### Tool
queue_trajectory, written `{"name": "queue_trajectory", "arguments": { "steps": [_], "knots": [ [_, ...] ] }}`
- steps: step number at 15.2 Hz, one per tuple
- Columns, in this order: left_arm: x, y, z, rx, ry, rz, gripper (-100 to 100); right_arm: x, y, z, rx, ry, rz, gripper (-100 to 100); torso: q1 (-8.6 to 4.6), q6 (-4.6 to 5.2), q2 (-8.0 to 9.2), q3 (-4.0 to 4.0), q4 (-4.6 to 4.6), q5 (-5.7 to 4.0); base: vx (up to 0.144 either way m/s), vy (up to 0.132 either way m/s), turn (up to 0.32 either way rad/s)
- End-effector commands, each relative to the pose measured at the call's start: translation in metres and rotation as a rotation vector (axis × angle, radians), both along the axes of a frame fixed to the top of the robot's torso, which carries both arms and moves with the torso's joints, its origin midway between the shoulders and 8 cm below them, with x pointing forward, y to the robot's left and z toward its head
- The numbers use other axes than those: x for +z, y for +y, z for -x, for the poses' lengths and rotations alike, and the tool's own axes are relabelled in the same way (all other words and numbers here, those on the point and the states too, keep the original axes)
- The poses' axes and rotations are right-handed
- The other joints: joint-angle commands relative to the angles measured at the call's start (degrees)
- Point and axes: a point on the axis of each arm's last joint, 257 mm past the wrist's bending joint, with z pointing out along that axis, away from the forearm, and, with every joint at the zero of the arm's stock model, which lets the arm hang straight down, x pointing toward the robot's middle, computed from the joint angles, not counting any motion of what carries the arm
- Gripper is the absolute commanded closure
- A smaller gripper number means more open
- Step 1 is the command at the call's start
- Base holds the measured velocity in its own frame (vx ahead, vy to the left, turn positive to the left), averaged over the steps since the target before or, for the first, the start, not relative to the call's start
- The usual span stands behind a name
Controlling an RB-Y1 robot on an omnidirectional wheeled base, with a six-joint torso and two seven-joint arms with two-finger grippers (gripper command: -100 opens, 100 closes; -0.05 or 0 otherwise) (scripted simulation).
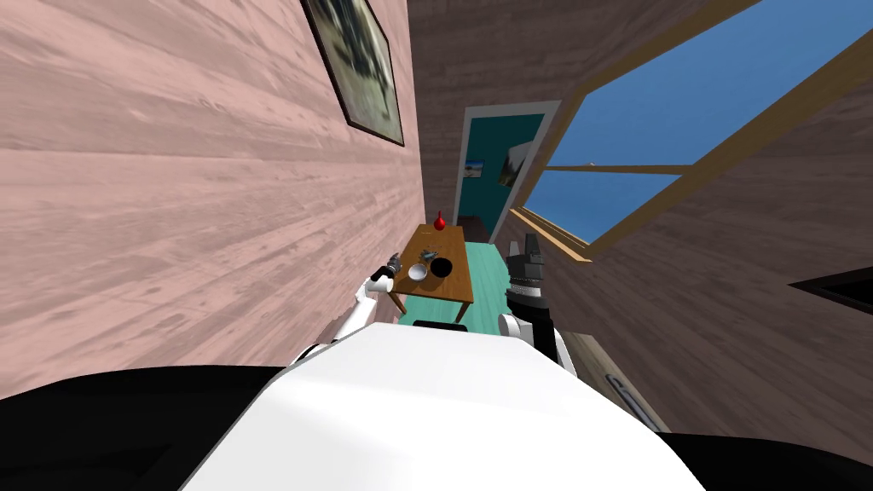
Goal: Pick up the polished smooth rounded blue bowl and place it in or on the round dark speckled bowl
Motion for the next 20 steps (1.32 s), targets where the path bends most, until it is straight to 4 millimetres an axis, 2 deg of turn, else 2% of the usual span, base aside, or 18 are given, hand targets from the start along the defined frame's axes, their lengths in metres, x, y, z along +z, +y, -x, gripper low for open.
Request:
{"name": "queue_trajectory", "arguments": {
  "steps": [1, 5, 6, 10, 12, 13, 15, 16, 20],
  "knots": [
    [-0.017, 0.001, 0.002, 0.005, 0.063, 0.006, -100, 0.000, 0.000, 0.000, 0.000, 0.000, 0.000, 0, 0.00, 0.00, 0.00, 0.00, 0.00, 0.00, -0.004, -0.033, 0.011],
    [-0.038, 0.003, 0.003, 0.011, 0.147, 0.014, -100, 0.000, 0.000, 0.000, 0.000, 0.000, 0.000, 0, -0.05, -0.01, 0.01, 0.00, 0.00, -0.01, -0.004, -0.034, 0.008],
    [-0.044, 0.003, -0.002, 0.013, 0.182, 0.020, -100, 0.000, 0.000, 0.000, 0.000, 0.000, 0.000, 0, -0.04, -0.01, 0.01, 0.00, 0.00, -0.01, -0.002, -0.043, 0.008],
    [-0.070, 0.006, 0.006, 0.025, 0.286, 0.029, -100, 0.000, 0.000, 0.000, 0.000, 0.000, 0.000, 0, -0.06, 0.00, -0.01, -0.01, 0.00, -0.01, 0.000, -0.040, 0.007],
    [-0.075, 0.005, 0.003, 0.026, 0.328, 0.036, -100, 0.000, 0.000, 0.000, 0.000, 0.000, 0.000, 0, -0.04, -0.01, -0.02, -0.01, -0.01, -0.01, 0.000, -0.035, 0.005],
    [-0.085, 0.008, 0.010, 0.032, 0.362, 0.037, -100, 0.000, 0.000, 0.000, 0.000, 0.000, 0.000, 0, -0.06, 0.00, -0.01, -0.01, 0.00, -0.01, -0.002, -0.044, 0.002],
    [-0.090, 0.007, 0.008, 0.035, 0.402, 0.044, -100, 0.000, 0.000, 0.000, 0.000, 0.000, 0.000, 0, -0.04, -0.01, -0.01, -0.01, 0.00, -0.01, 0.004, -0.032, 0.005],
    [-0.098, 0.008, 0.015, 0.040, 0.434, 0.046, -100, 0.000, 0.000, 0.000, 0.000, 0.000, 0.000, 0, -0.05, 0.00, -0.03, -0.01, 0.00, -0.01, 0.008, -0.041, 0.002],
    [-0.111, 0.009, 0.022, 0.048, 0.508, 0.054, -100, 0.000, 0.000, 0.000, 0.000, 0.000, 0.000, 0, -0.07, 0.00, -0.03, -0.02, -0.01, -0.02, 0.005, -0.037, 0.001]
  ]
}}
